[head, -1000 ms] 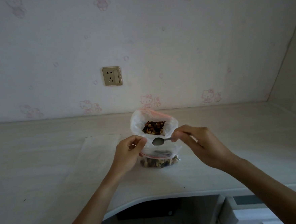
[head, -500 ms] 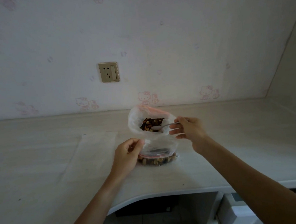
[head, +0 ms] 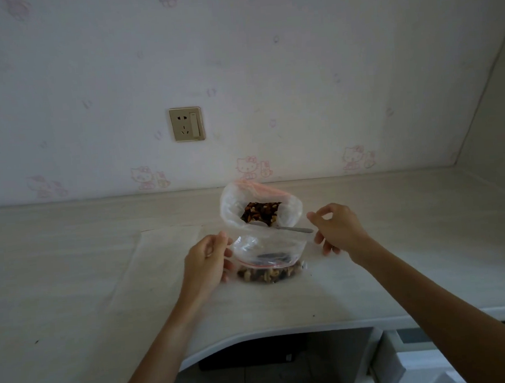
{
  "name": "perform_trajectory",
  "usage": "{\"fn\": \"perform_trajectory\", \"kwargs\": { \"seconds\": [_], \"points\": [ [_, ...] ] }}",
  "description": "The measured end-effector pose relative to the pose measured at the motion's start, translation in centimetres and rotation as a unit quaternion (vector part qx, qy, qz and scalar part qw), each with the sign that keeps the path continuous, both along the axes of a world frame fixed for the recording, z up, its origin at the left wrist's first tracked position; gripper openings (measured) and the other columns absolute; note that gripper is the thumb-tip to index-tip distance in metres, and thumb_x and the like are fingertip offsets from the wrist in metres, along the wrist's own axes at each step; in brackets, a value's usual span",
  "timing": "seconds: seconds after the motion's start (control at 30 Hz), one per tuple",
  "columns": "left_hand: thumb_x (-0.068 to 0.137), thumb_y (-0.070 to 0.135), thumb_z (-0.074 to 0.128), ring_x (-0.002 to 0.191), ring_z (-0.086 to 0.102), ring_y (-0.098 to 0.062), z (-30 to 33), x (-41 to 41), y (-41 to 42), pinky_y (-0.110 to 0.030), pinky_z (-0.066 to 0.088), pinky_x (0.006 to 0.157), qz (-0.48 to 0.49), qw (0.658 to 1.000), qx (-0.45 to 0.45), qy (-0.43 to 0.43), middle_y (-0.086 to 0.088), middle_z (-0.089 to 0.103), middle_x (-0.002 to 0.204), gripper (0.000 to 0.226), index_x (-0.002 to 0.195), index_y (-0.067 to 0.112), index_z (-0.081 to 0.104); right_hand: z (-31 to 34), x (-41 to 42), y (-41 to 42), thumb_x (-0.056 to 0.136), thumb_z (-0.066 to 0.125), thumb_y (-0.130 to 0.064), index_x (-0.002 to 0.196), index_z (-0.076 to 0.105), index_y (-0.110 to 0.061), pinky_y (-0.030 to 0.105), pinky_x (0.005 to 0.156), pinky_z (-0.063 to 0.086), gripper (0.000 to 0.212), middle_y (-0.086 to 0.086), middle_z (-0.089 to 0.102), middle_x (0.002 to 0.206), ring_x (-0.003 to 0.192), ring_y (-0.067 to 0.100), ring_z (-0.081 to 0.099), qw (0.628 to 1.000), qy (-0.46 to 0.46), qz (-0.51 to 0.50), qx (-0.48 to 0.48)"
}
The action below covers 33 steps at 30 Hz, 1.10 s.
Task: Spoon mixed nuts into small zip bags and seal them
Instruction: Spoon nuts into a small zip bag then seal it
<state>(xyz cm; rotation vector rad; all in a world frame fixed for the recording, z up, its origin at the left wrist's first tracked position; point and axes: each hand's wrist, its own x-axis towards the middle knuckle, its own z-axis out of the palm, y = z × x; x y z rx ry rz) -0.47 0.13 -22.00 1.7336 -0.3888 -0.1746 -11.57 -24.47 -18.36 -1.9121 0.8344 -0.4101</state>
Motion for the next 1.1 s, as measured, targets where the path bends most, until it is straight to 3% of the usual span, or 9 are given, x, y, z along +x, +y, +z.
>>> {"fn": "perform_trajectory", "kwargs": {
  "seconds": [0.17,0.37,0.57,0.67,0.77,0.9,0.97,1.03,1.1],
  "points": [
    [0.105,0.032,0.059,0.054,0.065,-0.018,0.6,-0.2,0.8,-0.027,0.048,0.043,-0.026,0.996,0.025,0.084,-0.007,0.071,0.075,0.033,0.091,0.006,0.074,0.7,-2.6,0.4,0.102,0.061,-0.031,0.105,0.068,-0.005,0.024,0.038,0.041,0.027,0.006,0.072,0.063,0.043,0.02,0.06,0.996,0.001,0.062,0.066],
    [0.102,0.049,0.058,0.064,0.069,-0.016,2.6,-0.8,0.2,-0.029,0.053,0.049,-0.136,0.963,0.02,0.232,-0.007,0.073,0.082,0.049,0.101,0.003,0.075,0.7,-3.6,1.9,0.105,0.055,-0.038,0.11,0.071,0.0,0.027,0.047,0.046,0.042,0.014,0.076,0.087,0.059,0.021,0.063,0.965,0.061,0.172,0.189],
    [0.086,0.051,0.076,0.07,0.07,-0.014,3.4,-0.9,0.1,-0.028,0.055,0.055,-0.166,0.956,-0.002,0.24,-0.006,0.074,0.085,0.042,0.099,0.01,0.077,0.3,-3.6,2.4,0.099,0.065,-0.035,0.118,0.069,0.0,0.027,0.053,0.048,0.04,0.014,0.074,0.094,0.068,0.018,0.066,0.941,0.005,0.205,0.268],
    [0.073,0.048,0.085,0.075,0.072,-0.014,3.8,-0.8,0.0,-0.027,0.058,0.06,-0.171,0.961,-0.008,0.217,-0.008,0.078,0.092,0.04,0.091,0.013,0.075,0.3,-3.7,2.4,0.093,0.074,-0.031,0.112,0.073,-0.004,0.028,0.06,0.052,0.033,0.014,0.076,0.099,0.078,0.018,0.069,0.94,-0.026,0.213,0.265],
    [0.077,0.035,0.088,0.074,0.072,-0.014,3.9,-0.5,0.0,-0.027,0.059,0.062,-0.173,0.97,0.005,0.172,-0.007,0.076,0.086,0.03,0.084,0.014,0.068,0.5,-3.7,2.8,0.087,0.082,-0.025,0.095,0.073,-0.007,0.029,0.06,0.056,0.022,0.015,0.077,0.095,0.08,0.018,0.072,0.959,-0.043,0.187,0.209],
    [0.084,0.006,0.079,0.062,0.07,-0.016,3.6,-0.4,-0.3,-0.035,0.061,0.058,-0.114,0.991,0.066,0.034,-0.004,0.067,0.067,0.031,0.071,0.016,0.053,0.7,-3.2,3.9,0.087,0.076,-0.005,0.082,0.061,-0.004,0.034,0.051,0.059,0.016,0.014,0.071,0.073,0.064,0.024,0.073,0.982,-0.075,0.129,0.116],
    [0.081,-0.004,0.07,0.055,0.069,-0.019,3.6,-0.6,-0.6,-0.042,0.063,0.056,-0.081,0.99,0.098,-0.059,-0.009,0.065,0.061,0.03,0.067,0.012,0.05,0.7,-2.8,4.7,0.086,0.068,0.003,0.074,0.052,-0.007,0.032,0.044,0.056,0.022,0.015,0.063,0.063,0.052,0.028,0.071,0.991,-0.091,0.099,0.018],
    [0.079,-0.005,0.064,0.054,0.069,-0.027,3.4,-0.8,-0.9,-0.049,0.062,0.055,-0.056,0.977,0.136,-0.154,-0.014,0.066,0.062,0.022,0.069,0.008,0.049,0.5,-2.5,5.5,0.084,0.062,0.006,0.069,0.045,-0.009,0.028,0.037,0.049,0.027,0.015,0.057,0.057,0.044,0.028,0.068,0.989,-0.106,0.084,-0.054],
    [0.084,0.003,0.067,0.059,0.07,-0.032,3.4,-1.0,-1.0,-0.051,0.061,0.059,-0.046,0.966,0.178,-0.184,-0.013,0.068,0.067,0.018,0.074,0.01,0.053,0.4,-2.3,5.7,0.085,0.06,0.005,0.069,0.045,-0.009,0.028,0.035,0.047,0.026,0.018,0.056,0.057,0.041,0.028,0.065,0.991,-0.111,0.071,-0.038]
  ]
}}
